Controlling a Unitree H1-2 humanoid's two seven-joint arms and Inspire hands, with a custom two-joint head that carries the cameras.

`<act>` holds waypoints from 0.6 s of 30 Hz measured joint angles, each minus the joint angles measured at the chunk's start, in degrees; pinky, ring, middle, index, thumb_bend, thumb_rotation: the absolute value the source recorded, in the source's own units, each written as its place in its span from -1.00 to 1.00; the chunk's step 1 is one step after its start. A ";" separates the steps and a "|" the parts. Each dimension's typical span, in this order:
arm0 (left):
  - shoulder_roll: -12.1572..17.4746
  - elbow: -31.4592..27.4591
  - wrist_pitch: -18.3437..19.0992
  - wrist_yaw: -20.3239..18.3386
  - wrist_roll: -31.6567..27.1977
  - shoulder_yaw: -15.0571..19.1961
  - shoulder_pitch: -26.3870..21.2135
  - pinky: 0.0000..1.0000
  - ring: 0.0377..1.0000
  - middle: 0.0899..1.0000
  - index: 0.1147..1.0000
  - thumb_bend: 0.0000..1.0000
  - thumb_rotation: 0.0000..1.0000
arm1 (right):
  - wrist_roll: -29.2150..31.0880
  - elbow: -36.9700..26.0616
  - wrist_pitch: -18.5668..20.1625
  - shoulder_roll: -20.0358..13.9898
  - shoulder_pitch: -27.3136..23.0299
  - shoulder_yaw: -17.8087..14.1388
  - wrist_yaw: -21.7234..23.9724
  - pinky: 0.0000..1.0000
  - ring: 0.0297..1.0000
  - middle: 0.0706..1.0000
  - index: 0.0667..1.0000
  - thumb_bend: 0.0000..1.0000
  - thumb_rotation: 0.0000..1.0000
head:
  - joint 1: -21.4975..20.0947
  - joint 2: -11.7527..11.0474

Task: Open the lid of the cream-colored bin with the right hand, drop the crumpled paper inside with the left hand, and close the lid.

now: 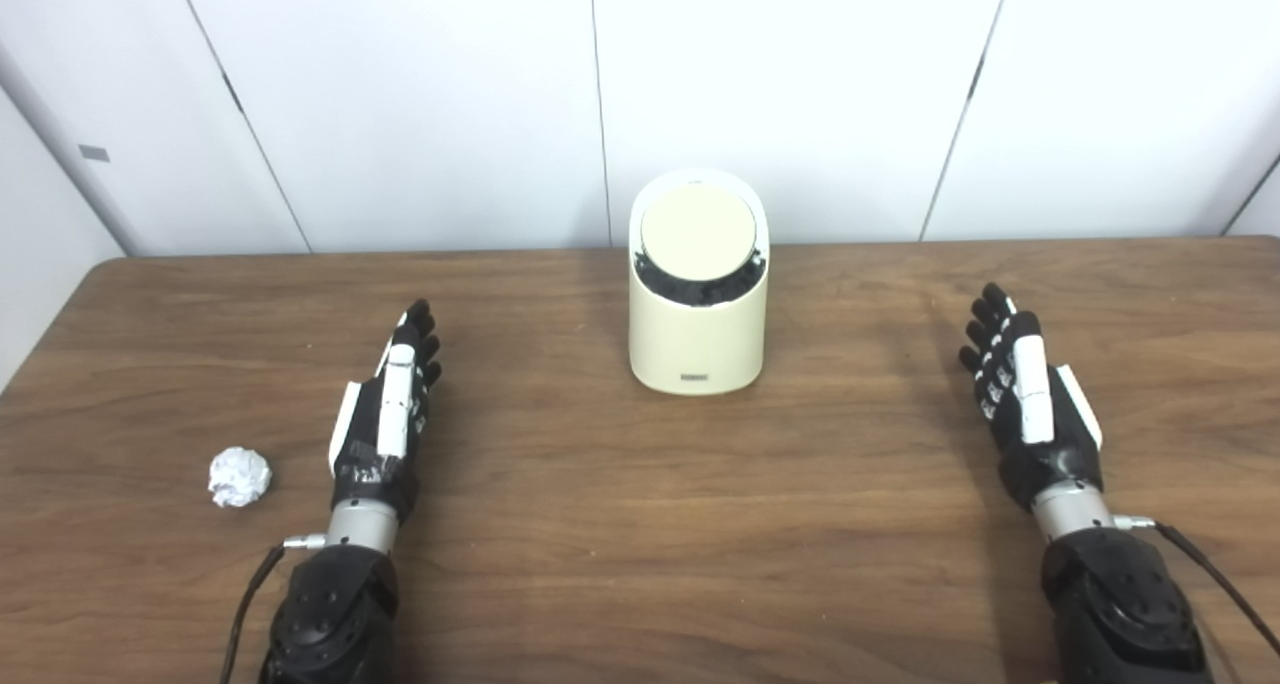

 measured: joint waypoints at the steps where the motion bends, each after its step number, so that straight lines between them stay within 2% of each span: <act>1: 0.00 0.33 -0.31 0.02 0.00 0.02 0.06 1.00 1.00 1.00 1.00 -0.13 1.00 | 0.18 0.11 -0.16 0.00 0.01 -0.03 0.00 1.00 1.00 0.99 0.97 0.28 1.00 | 0.00 0.00; 9: -0.67 0.58 -1.97 0.35 -0.03 0.22 1.30 1.00 1.00 1.00 1.00 -0.14 1.00 | 2.37 1.41 -2.43 0.08 0.46 -0.10 0.10 1.00 1.00 1.00 0.97 0.24 1.00 | 0.09 0.26; 18: -0.67 0.59 -2.15 0.34 0.03 0.35 1.40 1.00 1.00 1.00 1.00 -0.15 1.00 | 3.50 1.10 -2.53 0.08 0.78 0.19 0.20 1.00 1.00 1.00 0.98 0.24 1.00 | -0.09 0.53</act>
